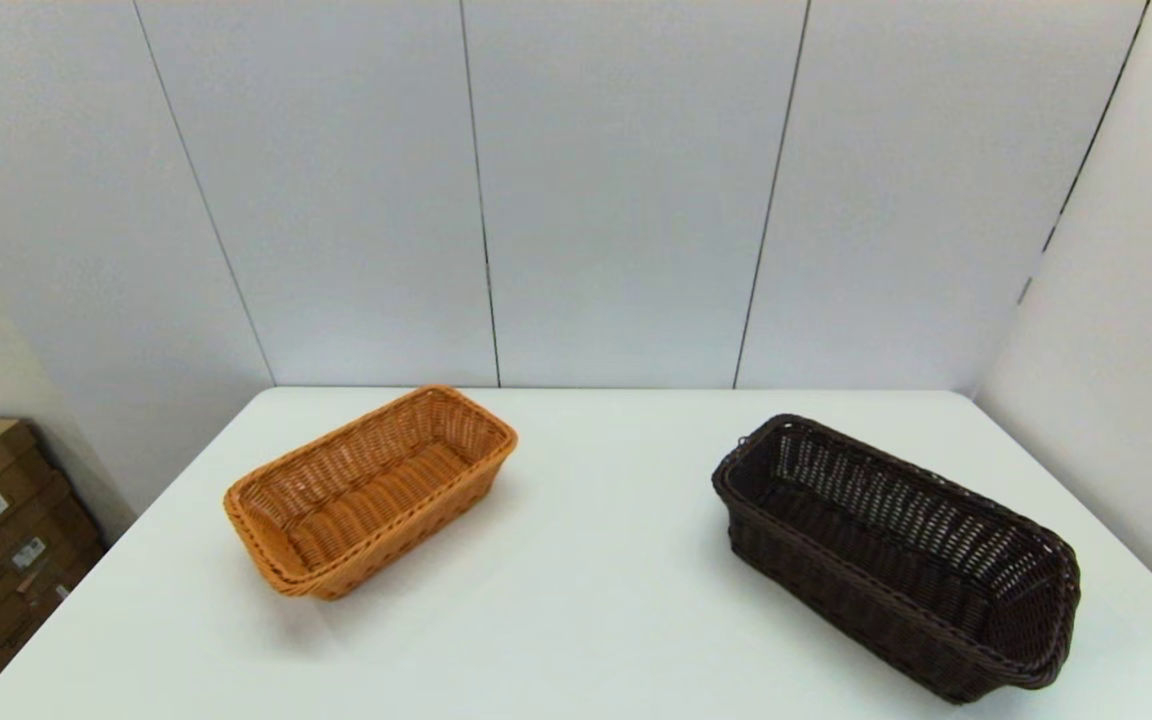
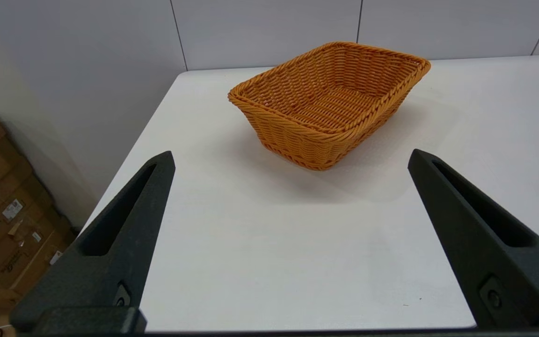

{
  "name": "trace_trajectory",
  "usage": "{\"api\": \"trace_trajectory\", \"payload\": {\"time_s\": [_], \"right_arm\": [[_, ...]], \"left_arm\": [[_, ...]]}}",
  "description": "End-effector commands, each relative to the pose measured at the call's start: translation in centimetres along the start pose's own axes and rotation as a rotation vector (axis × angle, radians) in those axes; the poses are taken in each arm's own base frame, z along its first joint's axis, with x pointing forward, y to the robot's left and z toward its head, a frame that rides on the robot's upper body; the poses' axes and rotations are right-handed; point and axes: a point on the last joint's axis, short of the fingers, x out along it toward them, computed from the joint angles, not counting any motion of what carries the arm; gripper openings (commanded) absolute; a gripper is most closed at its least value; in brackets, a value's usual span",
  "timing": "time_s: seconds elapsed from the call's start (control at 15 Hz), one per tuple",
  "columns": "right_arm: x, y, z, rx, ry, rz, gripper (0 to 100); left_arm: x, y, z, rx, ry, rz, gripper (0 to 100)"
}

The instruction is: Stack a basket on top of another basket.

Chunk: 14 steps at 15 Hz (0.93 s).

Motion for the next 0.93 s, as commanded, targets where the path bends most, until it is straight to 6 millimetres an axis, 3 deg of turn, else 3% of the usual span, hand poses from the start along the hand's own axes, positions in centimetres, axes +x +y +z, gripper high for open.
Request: {"api": "trace_trajectory", "payload": {"time_s": [0.07,0.67,0.93], "right_arm": [[0.0,0.0,0.0,0.0,0.001,0.001,100],[0.0,0.0,0.0,0.0,0.001,0.001,100],[0.0,0.0,0.0,0.0,0.001,0.001,100]], "left_arm": [[0.0,0.0,-0.1,0.0,0.003,0.0,100],[0.0,0.0,0.0,0.081,0.001,-0.006,100],[-1.2,0.0,3.6,0.096,0.048,-0.038,100]]}}
